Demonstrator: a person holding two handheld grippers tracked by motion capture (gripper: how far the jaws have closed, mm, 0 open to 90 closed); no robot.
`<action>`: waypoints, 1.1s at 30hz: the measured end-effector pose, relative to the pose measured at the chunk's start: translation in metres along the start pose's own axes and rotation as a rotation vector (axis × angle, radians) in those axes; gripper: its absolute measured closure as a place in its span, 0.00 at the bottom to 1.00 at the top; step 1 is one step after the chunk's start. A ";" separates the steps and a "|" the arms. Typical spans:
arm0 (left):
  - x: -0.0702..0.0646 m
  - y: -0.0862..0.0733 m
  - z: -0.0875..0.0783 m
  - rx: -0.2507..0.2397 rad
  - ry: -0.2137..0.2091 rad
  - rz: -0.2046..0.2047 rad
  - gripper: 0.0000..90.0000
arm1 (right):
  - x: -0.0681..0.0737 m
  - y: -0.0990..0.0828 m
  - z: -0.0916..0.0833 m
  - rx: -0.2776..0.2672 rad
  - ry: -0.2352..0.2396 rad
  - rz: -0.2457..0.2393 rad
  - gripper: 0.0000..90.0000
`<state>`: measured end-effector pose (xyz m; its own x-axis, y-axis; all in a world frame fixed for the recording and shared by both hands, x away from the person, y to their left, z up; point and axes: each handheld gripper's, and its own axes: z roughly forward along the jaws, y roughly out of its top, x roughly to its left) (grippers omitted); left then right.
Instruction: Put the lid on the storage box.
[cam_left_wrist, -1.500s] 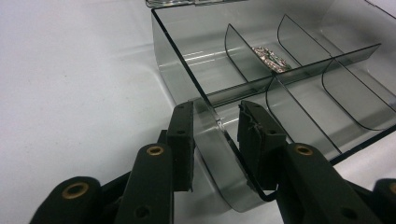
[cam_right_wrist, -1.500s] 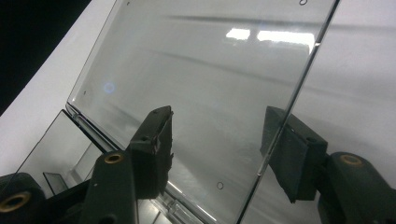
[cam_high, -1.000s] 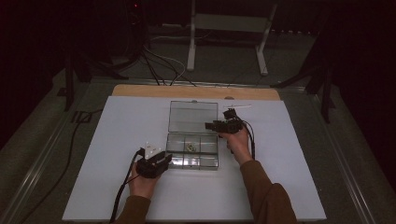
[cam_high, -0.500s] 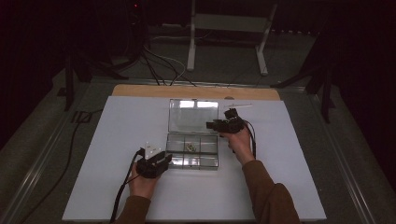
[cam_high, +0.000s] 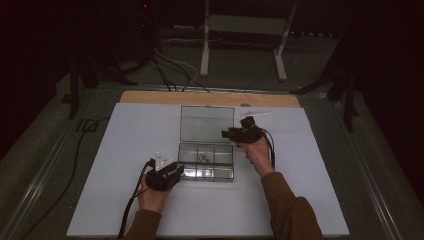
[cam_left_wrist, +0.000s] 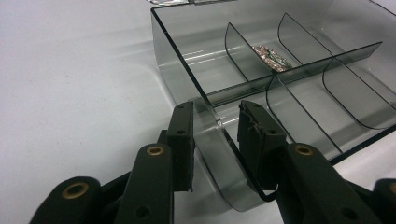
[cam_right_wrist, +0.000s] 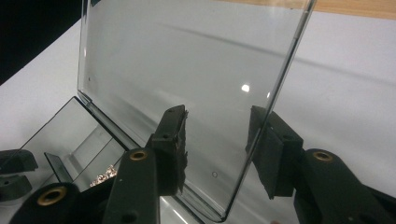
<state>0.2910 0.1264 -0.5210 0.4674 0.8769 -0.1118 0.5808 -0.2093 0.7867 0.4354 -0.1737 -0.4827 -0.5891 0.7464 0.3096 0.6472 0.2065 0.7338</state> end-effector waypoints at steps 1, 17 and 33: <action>0.000 0.000 0.000 0.000 0.000 0.000 0.77 | 0.000 0.000 0.000 0.000 -0.001 -0.002 0.63; 0.000 0.000 0.000 0.000 0.003 0.000 0.77 | 0.005 0.000 -0.007 -0.008 -0.026 -0.083 0.70; -0.001 0.000 0.000 -0.002 0.007 -0.003 0.77 | 0.018 0.000 -0.014 0.007 -0.084 -0.208 0.72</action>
<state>0.2908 0.1259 -0.5210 0.4610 0.8805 -0.1102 0.5808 -0.2054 0.7877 0.4183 -0.1692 -0.4692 -0.6679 0.7374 0.1006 0.5198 0.3654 0.7722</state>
